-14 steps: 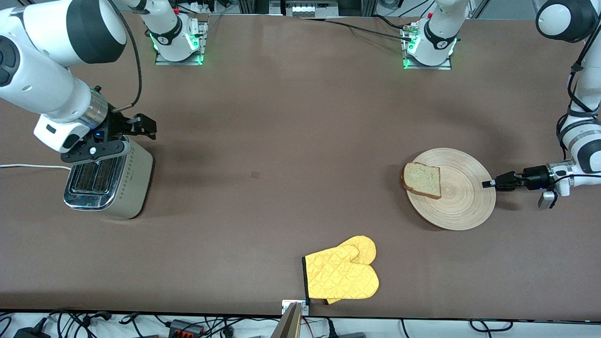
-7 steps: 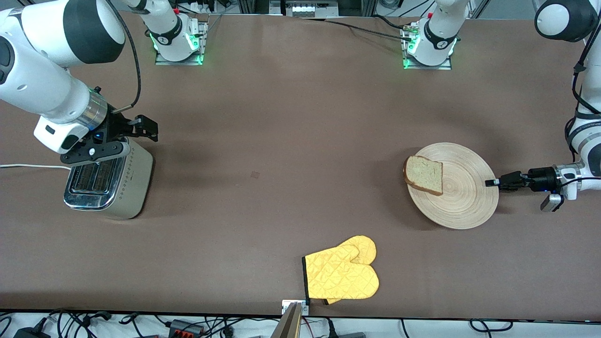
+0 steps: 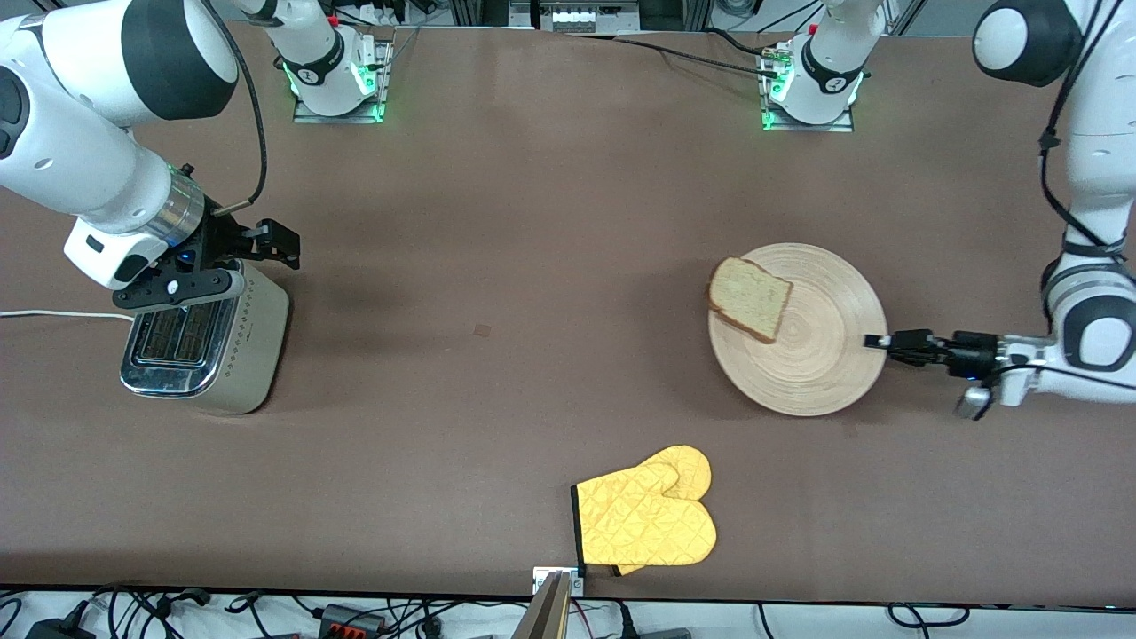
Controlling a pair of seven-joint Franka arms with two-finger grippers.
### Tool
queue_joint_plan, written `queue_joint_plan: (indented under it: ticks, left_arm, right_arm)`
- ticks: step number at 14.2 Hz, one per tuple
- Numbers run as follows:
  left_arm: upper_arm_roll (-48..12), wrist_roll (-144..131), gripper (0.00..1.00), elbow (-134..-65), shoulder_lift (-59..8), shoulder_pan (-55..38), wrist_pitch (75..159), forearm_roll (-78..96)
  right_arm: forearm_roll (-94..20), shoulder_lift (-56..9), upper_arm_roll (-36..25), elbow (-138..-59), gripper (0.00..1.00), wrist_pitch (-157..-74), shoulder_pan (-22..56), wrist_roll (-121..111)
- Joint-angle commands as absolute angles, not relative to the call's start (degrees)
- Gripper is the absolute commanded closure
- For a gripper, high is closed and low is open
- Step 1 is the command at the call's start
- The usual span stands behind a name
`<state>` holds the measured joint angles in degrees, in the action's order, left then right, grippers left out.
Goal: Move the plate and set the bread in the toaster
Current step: 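Drag the plate toward the toaster with the left gripper while the right gripper approaches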
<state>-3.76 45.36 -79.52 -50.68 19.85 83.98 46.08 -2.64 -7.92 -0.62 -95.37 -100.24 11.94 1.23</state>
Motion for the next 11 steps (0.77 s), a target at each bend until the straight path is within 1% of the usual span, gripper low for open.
queue_joint_plan:
  ticks: [1, 4, 7, 9, 11]
  left_arm:
    - [-5.27, 44.12, 0.99, -82.77, -49.75, 18.64, 86.12, 50.87]
    - [-11.32, 44.12, 0.99, -89.19, -48.79, 18.37, 96.90, 52.91]
    - [-18.26, 44.03, 0.99, -97.10, -45.27, 18.46, 110.53, 53.79]
    - [-21.52, 44.12, 0.99, -100.88, -44.12, 18.72, 116.51, 55.88]
    - [-24.94, 44.21, 0.99, -102.91, -44.12, 18.55, 122.48, 59.05]
  right_arm:
    - [-2.99, -7.91, -0.70, -95.01, 0.00, -100.37, 12.04, 2.20]
    - [-2.99, -7.91, -0.70, -95.10, 0.00, -100.28, 11.95, 2.20]
    - [-2.90, -7.91, -0.70, -95.19, 0.00, -100.28, 11.78, 2.20]
    - [-2.90, -7.91, -0.70, -95.19, 0.00, -99.93, 11.95, 2.20]
    - [-2.99, -7.91, -0.70, -95.27, 0.00, -100.11, 11.95, 2.20]
